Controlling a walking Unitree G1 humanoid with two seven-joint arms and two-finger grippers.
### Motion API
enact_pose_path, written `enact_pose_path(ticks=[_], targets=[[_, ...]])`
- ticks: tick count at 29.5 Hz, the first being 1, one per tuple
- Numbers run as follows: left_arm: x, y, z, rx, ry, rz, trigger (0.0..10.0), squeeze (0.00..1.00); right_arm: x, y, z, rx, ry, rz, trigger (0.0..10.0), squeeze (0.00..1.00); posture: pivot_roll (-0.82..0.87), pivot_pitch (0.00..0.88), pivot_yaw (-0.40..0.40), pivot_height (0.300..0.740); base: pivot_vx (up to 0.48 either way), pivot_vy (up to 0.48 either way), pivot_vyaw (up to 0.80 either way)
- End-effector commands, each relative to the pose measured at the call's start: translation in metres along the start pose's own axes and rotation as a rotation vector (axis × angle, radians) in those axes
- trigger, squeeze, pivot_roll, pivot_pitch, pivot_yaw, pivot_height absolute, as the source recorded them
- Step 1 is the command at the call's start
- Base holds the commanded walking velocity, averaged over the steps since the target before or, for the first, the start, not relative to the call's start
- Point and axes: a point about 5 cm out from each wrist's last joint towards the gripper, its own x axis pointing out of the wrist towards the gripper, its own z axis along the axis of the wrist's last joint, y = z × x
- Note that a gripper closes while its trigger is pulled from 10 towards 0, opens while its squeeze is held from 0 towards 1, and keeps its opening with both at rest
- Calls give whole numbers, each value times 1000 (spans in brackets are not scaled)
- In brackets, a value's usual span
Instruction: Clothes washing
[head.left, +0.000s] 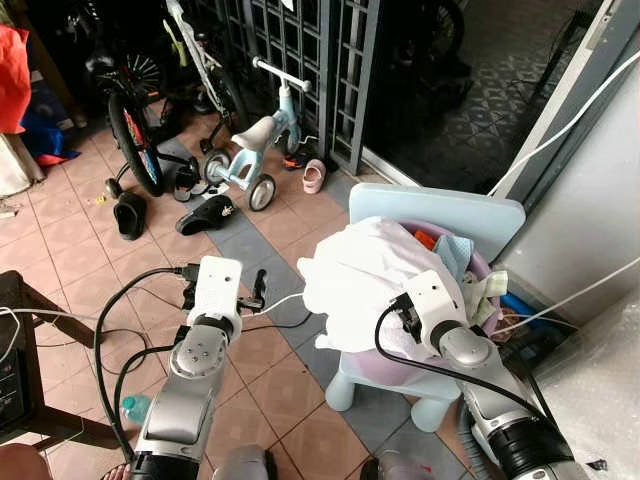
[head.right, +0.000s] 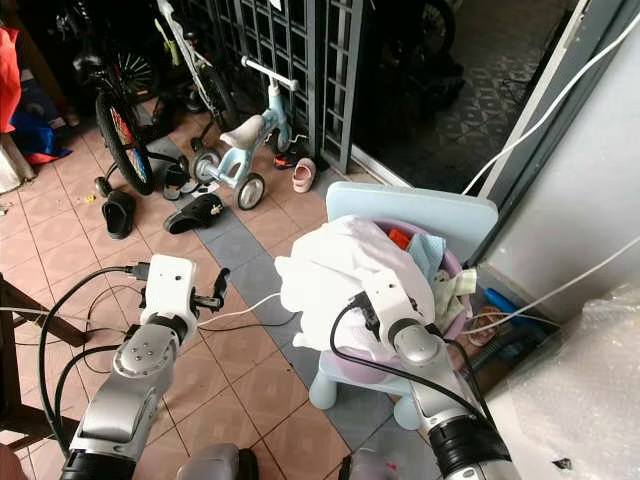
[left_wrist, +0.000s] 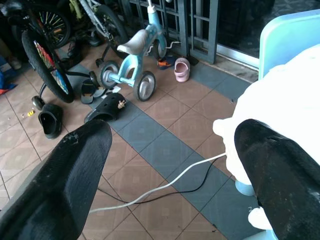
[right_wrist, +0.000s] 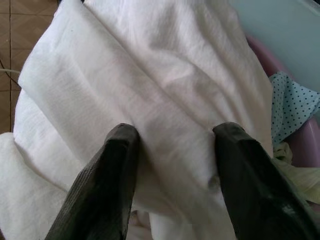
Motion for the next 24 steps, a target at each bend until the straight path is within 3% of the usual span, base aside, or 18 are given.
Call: enact_pose_path(ticks=[1,24], targets=[[1,2,0,6,1,4,10000,0,3,1,0,-1,-2,1,0,0,-13,19,17,740,0,0,0],[2,0,1,5,0,-1,10000,0,4,6,-11,63,47,46,0,0,-20,24,15,740,0,0,0]])
